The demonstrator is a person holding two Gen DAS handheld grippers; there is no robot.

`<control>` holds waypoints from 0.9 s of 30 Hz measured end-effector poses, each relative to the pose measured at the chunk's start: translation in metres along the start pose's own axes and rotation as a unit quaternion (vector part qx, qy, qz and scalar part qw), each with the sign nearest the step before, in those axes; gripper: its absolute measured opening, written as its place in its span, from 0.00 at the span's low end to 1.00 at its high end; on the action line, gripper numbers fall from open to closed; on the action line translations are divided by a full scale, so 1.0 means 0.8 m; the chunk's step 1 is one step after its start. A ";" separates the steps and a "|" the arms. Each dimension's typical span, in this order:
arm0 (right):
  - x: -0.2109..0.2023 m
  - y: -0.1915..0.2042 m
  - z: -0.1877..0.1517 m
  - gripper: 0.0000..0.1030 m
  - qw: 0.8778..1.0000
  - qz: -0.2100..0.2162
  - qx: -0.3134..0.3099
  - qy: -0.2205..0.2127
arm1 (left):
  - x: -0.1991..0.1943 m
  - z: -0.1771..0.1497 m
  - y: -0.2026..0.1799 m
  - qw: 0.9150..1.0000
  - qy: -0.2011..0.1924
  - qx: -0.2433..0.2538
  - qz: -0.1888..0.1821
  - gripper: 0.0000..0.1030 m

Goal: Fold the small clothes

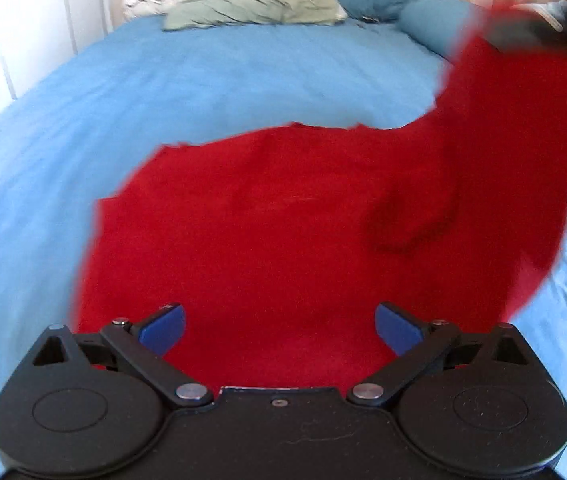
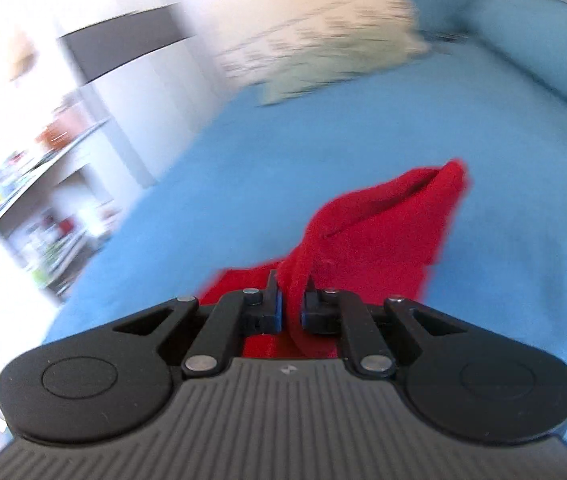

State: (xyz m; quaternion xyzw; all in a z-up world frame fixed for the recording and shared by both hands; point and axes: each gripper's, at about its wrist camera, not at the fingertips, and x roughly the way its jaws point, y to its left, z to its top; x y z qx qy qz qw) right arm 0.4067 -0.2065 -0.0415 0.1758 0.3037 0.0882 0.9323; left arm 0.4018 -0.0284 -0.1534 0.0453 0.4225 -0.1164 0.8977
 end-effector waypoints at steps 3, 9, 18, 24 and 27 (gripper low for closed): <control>0.054 0.085 -0.009 0.23 0.994 0.067 -0.070 0.052 | -0.026 -0.019 0.048 1.000 -0.007 -0.002 0.014 1.00; 0.185 0.193 -0.108 0.23 0.955 0.073 -0.191 0.216 | -0.045 -0.069 0.118 1.000 0.010 -0.015 0.015 1.00; 0.121 0.178 -0.081 0.89 0.968 0.102 -0.194 0.126 | -0.058 -0.096 0.141 0.999 0.005 -0.024 -0.032 1.00; 0.040 0.102 -0.097 0.96 0.975 -0.033 -0.214 0.044 | -0.063 -0.093 0.147 0.998 -0.011 -0.049 -0.043 1.00; 0.026 0.063 -0.143 0.96 0.973 -0.066 -0.213 0.056 | -0.063 -0.092 0.150 0.997 -0.012 -0.063 -0.041 1.00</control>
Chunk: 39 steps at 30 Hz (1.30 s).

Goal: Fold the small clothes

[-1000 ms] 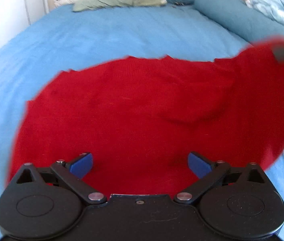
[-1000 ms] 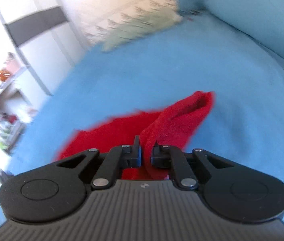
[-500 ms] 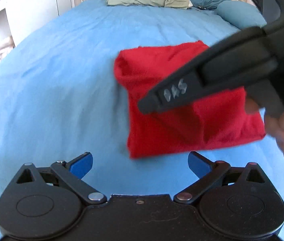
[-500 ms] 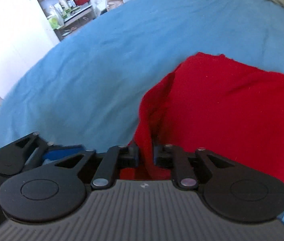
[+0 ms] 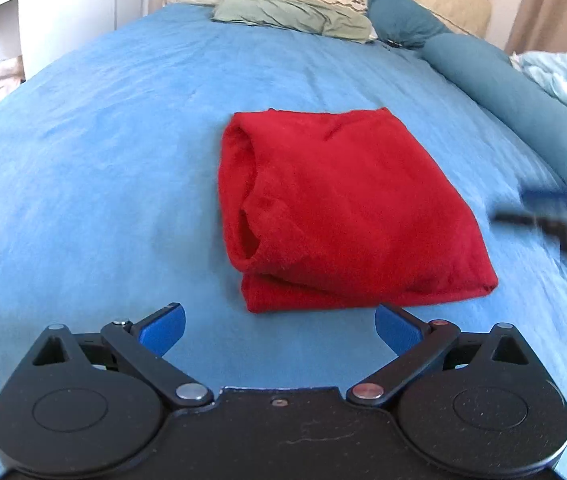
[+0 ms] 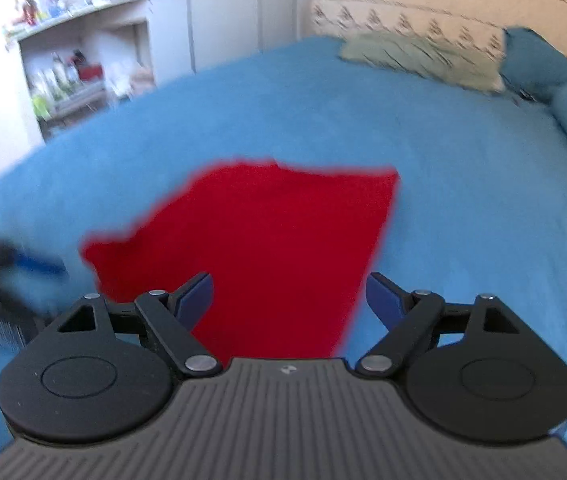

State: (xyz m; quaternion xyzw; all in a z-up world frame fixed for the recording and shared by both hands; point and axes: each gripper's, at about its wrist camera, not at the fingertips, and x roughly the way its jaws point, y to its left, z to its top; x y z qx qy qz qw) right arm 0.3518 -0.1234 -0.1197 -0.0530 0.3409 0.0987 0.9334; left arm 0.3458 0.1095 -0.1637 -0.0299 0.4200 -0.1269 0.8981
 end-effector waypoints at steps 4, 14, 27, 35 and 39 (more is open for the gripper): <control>0.008 0.012 -0.061 0.93 0.999 -0.024 -0.013 0.024 | 0.000 0.007 0.000 1.000 0.000 -0.003 0.006 1.00; 0.048 0.023 -0.076 0.68 0.997 -0.056 0.042 0.007 | -0.002 0.014 0.005 1.000 -0.001 -0.019 0.010 1.00; 0.033 -0.015 -0.095 0.42 0.997 -0.064 0.034 0.029 | 0.035 0.013 0.017 0.998 0.018 -0.025 0.048 1.00; 0.001 -0.020 -0.082 0.66 0.999 -0.034 0.009 0.030 | 0.021 0.021 0.025 0.999 0.019 -0.015 0.048 0.95; -0.030 -0.027 -0.047 1.00 1.000 -0.002 0.011 -0.005 | -0.006 0.057 0.024 1.000 -0.004 -0.001 0.029 1.00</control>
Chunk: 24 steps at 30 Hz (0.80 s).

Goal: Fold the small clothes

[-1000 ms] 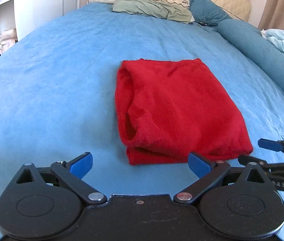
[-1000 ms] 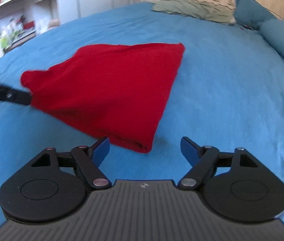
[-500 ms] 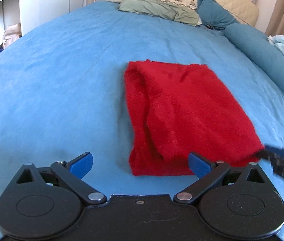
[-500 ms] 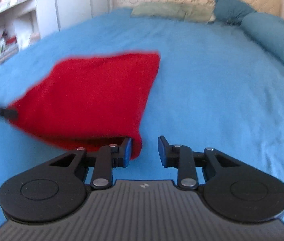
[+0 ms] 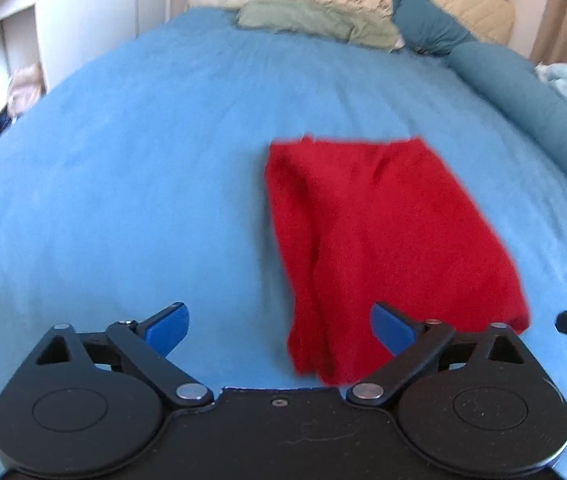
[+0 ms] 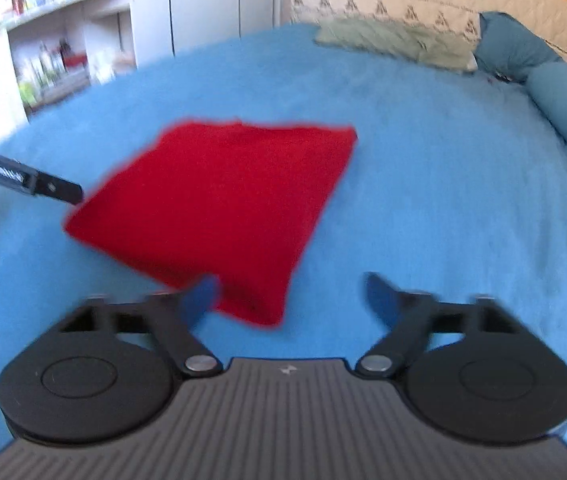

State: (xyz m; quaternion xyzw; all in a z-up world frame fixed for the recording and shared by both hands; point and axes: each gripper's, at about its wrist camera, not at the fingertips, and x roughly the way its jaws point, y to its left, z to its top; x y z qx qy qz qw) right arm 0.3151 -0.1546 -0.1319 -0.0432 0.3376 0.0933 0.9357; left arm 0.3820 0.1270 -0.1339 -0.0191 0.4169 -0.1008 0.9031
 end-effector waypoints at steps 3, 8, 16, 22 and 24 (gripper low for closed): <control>0.006 -0.021 0.041 1.00 0.998 0.037 0.049 0.006 | 0.004 0.037 0.005 0.999 0.008 -0.012 -0.033 1.00; 0.044 -0.049 0.091 1.00 0.990 0.064 0.127 0.022 | 0.048 0.078 0.015 0.992 0.052 -0.075 -0.085 1.00; 0.137 -0.079 0.085 1.00 0.973 0.064 0.198 0.097 | 0.104 0.075 0.005 0.990 0.081 -0.081 -0.078 0.91; 0.174 -0.081 0.071 0.87 0.965 0.082 0.219 0.116 | 0.124 0.067 -0.005 0.991 0.081 -0.070 -0.082 0.85; 0.183 -0.081 0.069 0.84 0.962 0.092 0.231 0.114 | 0.130 0.068 -0.009 0.990 0.080 -0.071 -0.089 0.70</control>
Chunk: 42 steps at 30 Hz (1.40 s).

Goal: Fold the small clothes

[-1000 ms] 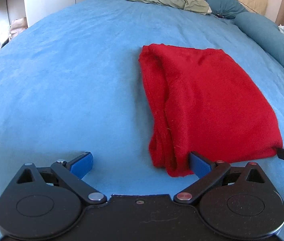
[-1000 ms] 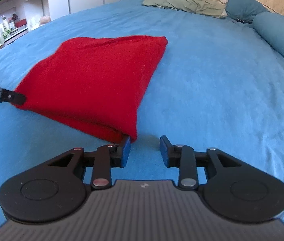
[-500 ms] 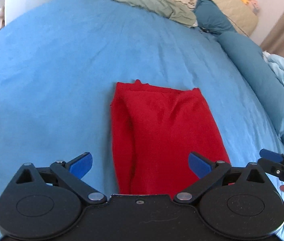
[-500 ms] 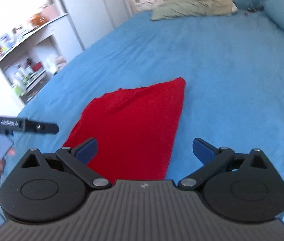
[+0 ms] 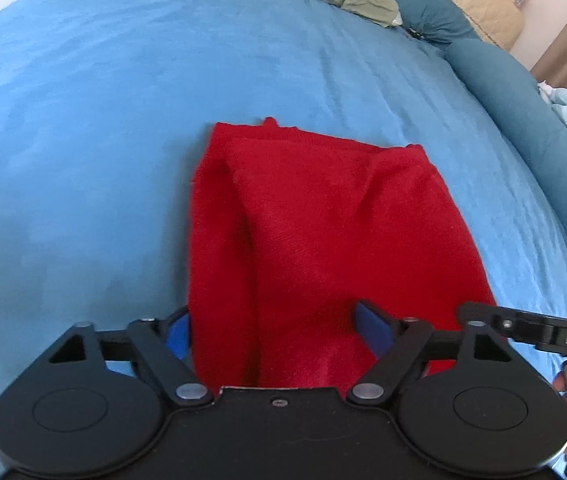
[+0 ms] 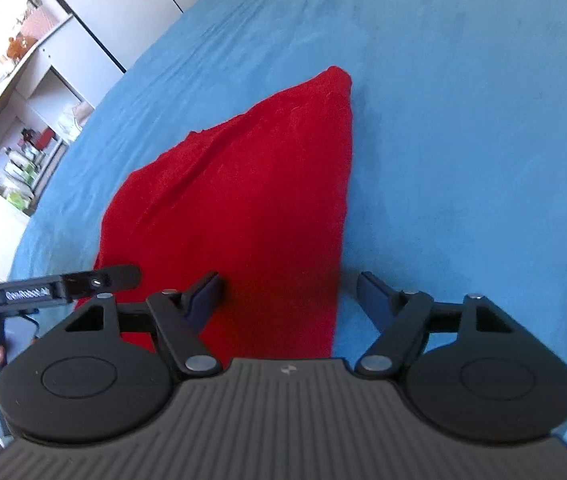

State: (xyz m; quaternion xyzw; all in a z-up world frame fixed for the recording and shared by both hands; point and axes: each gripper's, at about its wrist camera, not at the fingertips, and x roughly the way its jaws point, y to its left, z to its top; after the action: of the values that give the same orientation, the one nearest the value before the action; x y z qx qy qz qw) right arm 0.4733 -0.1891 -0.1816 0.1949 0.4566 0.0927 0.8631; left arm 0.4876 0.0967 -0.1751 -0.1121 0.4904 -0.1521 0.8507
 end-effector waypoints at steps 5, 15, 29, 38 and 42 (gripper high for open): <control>0.005 0.022 0.004 0.44 0.999 -0.007 -0.033 -0.016 | -0.005 0.003 -0.014 1.000 -0.010 0.009 0.000 0.35; -0.120 0.056 -0.026 0.38 0.994 0.019 -0.077 -0.077 | -0.094 -0.038 -0.088 0.995 -0.054 0.076 -0.025 0.25; -0.237 -0.029 -0.199 0.55 0.996 -0.047 -0.061 -0.055 | -0.121 -0.221 -0.196 0.992 -0.050 0.114 0.010 0.40; -0.260 -0.050 -0.218 1.00 0.989 -0.112 -0.056 -0.081 | -0.149 -0.240 -0.174 0.984 -0.102 0.121 0.083 0.88; -0.242 -0.060 -0.222 1.00 0.986 -0.140 -0.067 -0.065 | -0.128 -0.247 -0.157 0.986 -0.077 0.108 0.100 0.88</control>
State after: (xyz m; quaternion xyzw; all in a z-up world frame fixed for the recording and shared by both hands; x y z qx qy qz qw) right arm 0.2166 -0.2533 -0.1461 0.0763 0.4146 -0.0110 0.9067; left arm 0.2488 0.0093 -0.1481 0.0187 0.4127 -0.1090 0.9041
